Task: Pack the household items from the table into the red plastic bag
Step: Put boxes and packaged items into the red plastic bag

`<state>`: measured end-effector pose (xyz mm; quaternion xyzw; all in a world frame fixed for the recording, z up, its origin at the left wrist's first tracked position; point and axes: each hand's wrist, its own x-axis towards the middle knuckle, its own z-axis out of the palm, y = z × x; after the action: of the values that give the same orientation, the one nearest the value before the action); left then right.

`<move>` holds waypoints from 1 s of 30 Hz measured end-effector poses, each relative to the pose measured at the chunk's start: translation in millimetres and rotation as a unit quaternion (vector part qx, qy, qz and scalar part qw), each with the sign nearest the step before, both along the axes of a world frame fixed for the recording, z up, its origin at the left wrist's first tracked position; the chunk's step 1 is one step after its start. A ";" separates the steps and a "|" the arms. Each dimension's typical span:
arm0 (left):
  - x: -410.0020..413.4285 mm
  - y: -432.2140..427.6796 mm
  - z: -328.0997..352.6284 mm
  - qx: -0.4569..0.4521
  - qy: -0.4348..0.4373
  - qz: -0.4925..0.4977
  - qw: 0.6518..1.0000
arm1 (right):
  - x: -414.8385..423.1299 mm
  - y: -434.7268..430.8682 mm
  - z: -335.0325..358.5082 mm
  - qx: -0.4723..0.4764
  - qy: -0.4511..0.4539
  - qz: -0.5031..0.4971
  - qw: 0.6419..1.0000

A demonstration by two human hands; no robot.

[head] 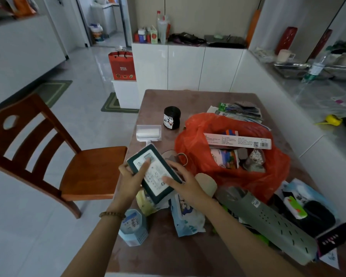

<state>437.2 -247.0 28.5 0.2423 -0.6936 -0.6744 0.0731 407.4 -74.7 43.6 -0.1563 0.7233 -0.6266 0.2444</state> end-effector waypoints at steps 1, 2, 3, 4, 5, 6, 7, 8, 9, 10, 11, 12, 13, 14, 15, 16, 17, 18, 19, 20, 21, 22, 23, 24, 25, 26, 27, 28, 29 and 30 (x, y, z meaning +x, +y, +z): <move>-1.6 6.0 17.4 0.006 0.035 -0.003 0.999 | -3.2 5.6 11.3 -0.024 -0.002 -0.005 1.000; -5.5 11.4 30.6 -0.003 0.065 -0.011 0.998 | -6.6 12.9 24.7 -0.037 -0.005 -0.004 0.999; -7.9 18.8 46.5 -0.007 0.092 -0.018 0.996 | -11.6 23.2 36.7 -0.043 -0.006 -0.005 0.999; -12.3 28.3 58.8 -0.014 0.110 -0.035 0.993 | -17.3 35.7 48.1 -0.050 -0.006 -0.012 0.999; -16.1 40.7 73.6 -0.008 0.127 -0.046 0.991 | -23.9 50.9 58.4 -0.068 -0.005 -0.022 0.997; -23.3 53.4 81.2 -0.019 0.139 -0.056 0.988 | -31.6 67.2 67.5 -0.099 -0.005 -0.037 0.994; -28.5 68.4 90.9 -0.022 0.146 -0.065 0.987 | -40.2 84.1 73.6 -0.138 -0.010 -0.057 0.989; -39.2 81.5 91.6 -0.033 0.144 -0.070 0.987 | -49.6 101.2 78.0 -0.177 -0.020 -0.082 0.981; -47.3 93.8 92.5 -0.040 0.132 -0.073 0.988 | -59.6 117.5 79.2 -0.202 -0.028 -0.114 0.972; -58.7 104.9 85.9 -0.065 0.119 -0.075 0.988 | -69.2 133.0 79.3 -0.215 -0.032 -0.149 0.965; -68.4 114.6 79.7 -0.093 0.111 -0.078 0.986 | -79.2 147.7 77.3 -0.213 -0.034 -0.188 0.958; -78.9 122.0 71.8 -0.144 0.105 -0.088 0.980 | -89.1 161.0 73.7 -0.202 -0.038 -0.222 0.953; -90.1 127.9 63.6 -0.199 0.093 -0.107 0.970 | -98.8 171.9 68.7 -0.184 -0.045 -0.246 0.951; -99.8 132.7 56.5 -0.276 0.072 -0.119 0.951 | -107.7 180.8 62.5 -0.165 -0.054 -0.255 0.951; -107.8 135.8 50.2 -0.346 0.054 -0.115 0.930 | -115.8 188.1 54.8 -0.144 -0.063 -0.255 0.954; -113.3 136.3 47.2 -0.383 0.035 -0.098 0.918 | -123.3 192.8 46.5 -0.122 -0.074 -0.251 0.958; -118.3 134.7 46.5 -0.384 0.029 -0.079 0.920 | -130.3 196.0 37.7 -0.093 -0.079 -0.242 0.963; -122.2 132.2 47.6 -0.353 0.028 -0.065 0.933 | -138.2 197.7 27.9 -0.058 -0.069 -0.227 0.970; -124.6 130.2 49.8 -0.324 0.036 -0.059 0.943 | -146.1 197.0 19.2 -0.027 -0.049 -0.204 0.977; -126.4 129.7 51.7 -0.308 0.046 -0.055 0.949 | -153.2 193.5 11.2 -0.003 -0.028 -0.175 0.984; -127.1 128.6 51.7 -0.306 0.059 -0.047 0.949 | -158.8 186.9 4.7 0.012 -0.013 -0.142 0.990; -127.0 127.8 51.1 -0.305 0.068 -0.034 0.949 | -163.8 178.2 -1.4 0.021 -0.006 -0.114 0.993; -127.4 126.3 47.4 -0.300 0.073 -0.024 0.951 | -167.5 167.9 -6.4 0.028 0.001 -0.097 0.995; -126.5 125.8 43.2 -0.294 0.068 -0.020 0.953 | -171.8 158.3 -11.5 0.038 0.015 -0.098 0.994; -125.0 125.3 37.5 -0.295 0.062 -0.019 0.953 | -176.4 150.7 -16.7 0.061 0.040 -0.110 0.991; -122.5 125.1 31.4 -0.303 0.056 -0.019 0.951 | -180.5 146.4 -21.5 0.097 0.074 -0.127 0.984; -119.2 125.5 25.3 -0.317 0.054 -0.017 0.947 | -182.5 146.2 -24.0 0.137 0.105 -0.143 0.975; -113.7 127.3 19.7 -0.337 0.055 -0.009 0.940 | -180.5 150.2 -24.2 0.162 0.123 -0.151 0.967; -106.9 130.5 15.3 -0.364 0.063 0.006 0.929 | -174.2 156.9 -21.9 0.163 0.139 -0.149 0.965; -98.9 135.9 13.5 -0.393 0.082 0.023 0.916 | -165.1 165.7 -19.5 0.149 0.161 -0.142 0.965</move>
<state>338.3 -111.1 41.9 0.1535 -0.8884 -0.3636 0.2345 242.3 91.0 24.1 -0.1129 0.8533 -0.5063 0.0536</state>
